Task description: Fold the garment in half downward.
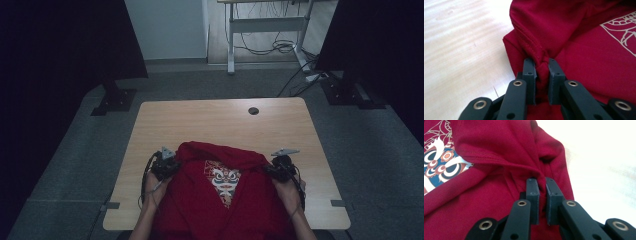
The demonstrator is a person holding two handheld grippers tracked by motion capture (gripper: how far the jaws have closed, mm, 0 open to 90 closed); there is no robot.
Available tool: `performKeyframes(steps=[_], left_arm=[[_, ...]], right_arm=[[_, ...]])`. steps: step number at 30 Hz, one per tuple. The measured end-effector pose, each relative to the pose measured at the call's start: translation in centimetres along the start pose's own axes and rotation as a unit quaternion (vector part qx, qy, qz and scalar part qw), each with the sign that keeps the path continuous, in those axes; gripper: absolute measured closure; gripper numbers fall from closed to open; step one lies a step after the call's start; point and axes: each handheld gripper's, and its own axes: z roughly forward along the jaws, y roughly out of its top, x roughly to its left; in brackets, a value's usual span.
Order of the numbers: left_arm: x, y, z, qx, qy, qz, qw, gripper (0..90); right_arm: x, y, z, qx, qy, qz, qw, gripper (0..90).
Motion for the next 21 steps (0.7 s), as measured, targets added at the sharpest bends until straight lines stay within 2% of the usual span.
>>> performKeyframes(steps=[2,3,6,7,8,9,10,11,12,13,14,15,16,17,20,21], left_arm=[[0.0,0.0,0.0,0.0,0.0,0.0,1.0,79.9],[0.4,0.2,0.3,-0.003,-0.006,-0.015,0.9999,79.9],[0.6,0.1,0.1,-0.005,-0.01,-0.016,0.9998,80.6],[1.0,0.0,-0.8,-0.032,0.007,-0.013,0.9994,81.6],[1.3,0.0,-1.3,-0.043,0.007,-0.018,0.9989,81.8],[1.3,0.0,-1.3,-0.043,0.007,-0.018,0.9989,81.9],[1.6,0.0,-2.7,-0.063,0.008,-0.022,0.9978,81.9],[1.6,0.0,-2.7,-0.063,0.008,-0.022,0.9978,81.9],[1.6,0.0,-2.7,-0.063,0.008,-0.022,0.9978,81.9],[1.6,0.0,-2.7,-0.063,0.008,-0.022,0.9978,81.9],[1.5,0.0,-5.1,-0.088,0.009,-0.012,0.996,81.9],[1.5,0.0,-5.1,-0.088,0.009,-0.012,0.996,81.8],[1.1,-0.5,-7.1,-0.104,0.01,0.002,0.9945,81.8],[0.9,-0.8,-7.7,-0.107,0.008,0.006,0.9942,81.8],[0.9,-0.8,-7.7,-0.107,0.008,0.006,0.9942,81.7],[0.1,-2.1,-9.2,-0.108,-0.006,0.019,0.994,81.7]], right_arm=[[-0.1,0.2,0.2,-0.001,-0.002,0.002,1.0,82.7],[-0.1,0.2,0.2,-0.001,-0.002,0.002,1.0,82.8],[-0.4,0.5,0.4,-0.006,0.002,0.002,1.0,82.7],[-0.2,0.5,-0.2,-0.015,-0.015,-0.012,0.9997,83.3],[-0.1,0.5,-0.8,-0.026,-0.02,-0.012,0.9994,83.4],[-0.1,0.5,-0.8,-0.026,-0.02,-0.012,0.9994,83.4],[-0.1,0.5,-1.4,-0.037,-0.022,-0.013,0.999,83.5],[-0.1,0.5,-1.4,-0.037,-0.022,-0.013,0.999,83.5],[0.2,0.6,-2.9,-0.055,-0.027,-0.022,0.9979,83.5],[0.2,0.6,-2.9,-0.055,-0.027,-0.022,0.9979,83.6],[0.2,0.6,-2.9,-0.055,-0.027,-0.022,0.9979,83.6],[0.2,0.6,-2.9,-0.055,-0.027,-0.022,0.9979,83.6],[0.8,-0.1,-7.0,-0.088,-0.036,-0.036,0.9949,83.6],[0.8,-0.5,-7.6,-0.091,-0.036,-0.035,0.9946,83.5],[0.8,-1.0,-8.2,-0.094,-0.036,-0.033,0.9944,83.5],[0.8,-1.0,-8.2,-0.094,-0.036,-0.033,0.9944,83.5]])
